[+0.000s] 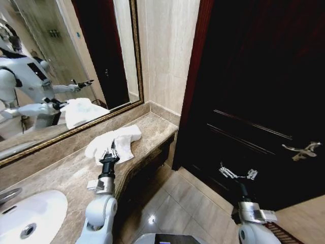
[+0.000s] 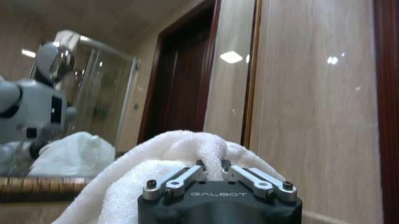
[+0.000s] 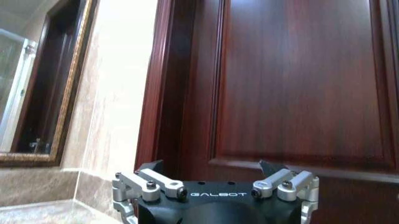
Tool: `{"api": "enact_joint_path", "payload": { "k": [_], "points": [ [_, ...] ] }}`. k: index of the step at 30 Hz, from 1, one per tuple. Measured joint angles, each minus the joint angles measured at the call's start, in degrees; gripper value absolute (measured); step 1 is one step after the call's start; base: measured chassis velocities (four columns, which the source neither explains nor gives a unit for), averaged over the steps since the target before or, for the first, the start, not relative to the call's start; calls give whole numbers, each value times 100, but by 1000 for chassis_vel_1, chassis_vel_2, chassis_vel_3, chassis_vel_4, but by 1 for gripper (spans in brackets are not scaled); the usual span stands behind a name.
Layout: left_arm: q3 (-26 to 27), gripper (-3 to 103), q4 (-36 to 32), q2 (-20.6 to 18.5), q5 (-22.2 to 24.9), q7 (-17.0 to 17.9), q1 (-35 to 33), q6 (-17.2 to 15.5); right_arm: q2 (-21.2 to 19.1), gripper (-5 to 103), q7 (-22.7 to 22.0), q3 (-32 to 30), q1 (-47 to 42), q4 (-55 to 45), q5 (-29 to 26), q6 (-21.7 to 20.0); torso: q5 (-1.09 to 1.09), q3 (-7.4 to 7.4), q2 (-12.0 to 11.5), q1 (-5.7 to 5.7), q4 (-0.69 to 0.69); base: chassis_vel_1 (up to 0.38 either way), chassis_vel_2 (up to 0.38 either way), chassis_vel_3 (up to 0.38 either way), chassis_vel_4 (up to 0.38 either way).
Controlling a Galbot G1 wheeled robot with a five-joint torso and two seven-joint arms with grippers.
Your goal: Discard the used towel into the hamper.
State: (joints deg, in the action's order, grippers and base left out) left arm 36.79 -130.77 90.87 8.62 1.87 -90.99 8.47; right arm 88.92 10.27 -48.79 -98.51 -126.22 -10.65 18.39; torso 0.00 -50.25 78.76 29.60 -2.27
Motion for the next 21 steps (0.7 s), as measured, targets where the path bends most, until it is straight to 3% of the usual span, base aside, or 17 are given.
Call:
{"api": "enact_joint_path", "payload": {
  "k": [6, 13, 21],
  "points": [
    [1, 4, -723, 6, -108, -107, -665, 126, -43, 100, -291, -5, 117, -204, -173, 123, 0, 0, 0, 0, -2, 0, 0, 0, 0],
    [-207, 4, -978, 3, -416, -106, -1054, 240, -25, 100, -294, -75, 33, -264, -344, 322, -1, 0, 0, -1, 0, 0, 0, 0, 0],
    [-178, 4, -1085, -398, -57, -34, -1155, 3, -32, 100, -284, -156, 17, -257, -445, 352, -1, 0, 0, 0, -1, -18, -24, -20, -28]
  ]
}}
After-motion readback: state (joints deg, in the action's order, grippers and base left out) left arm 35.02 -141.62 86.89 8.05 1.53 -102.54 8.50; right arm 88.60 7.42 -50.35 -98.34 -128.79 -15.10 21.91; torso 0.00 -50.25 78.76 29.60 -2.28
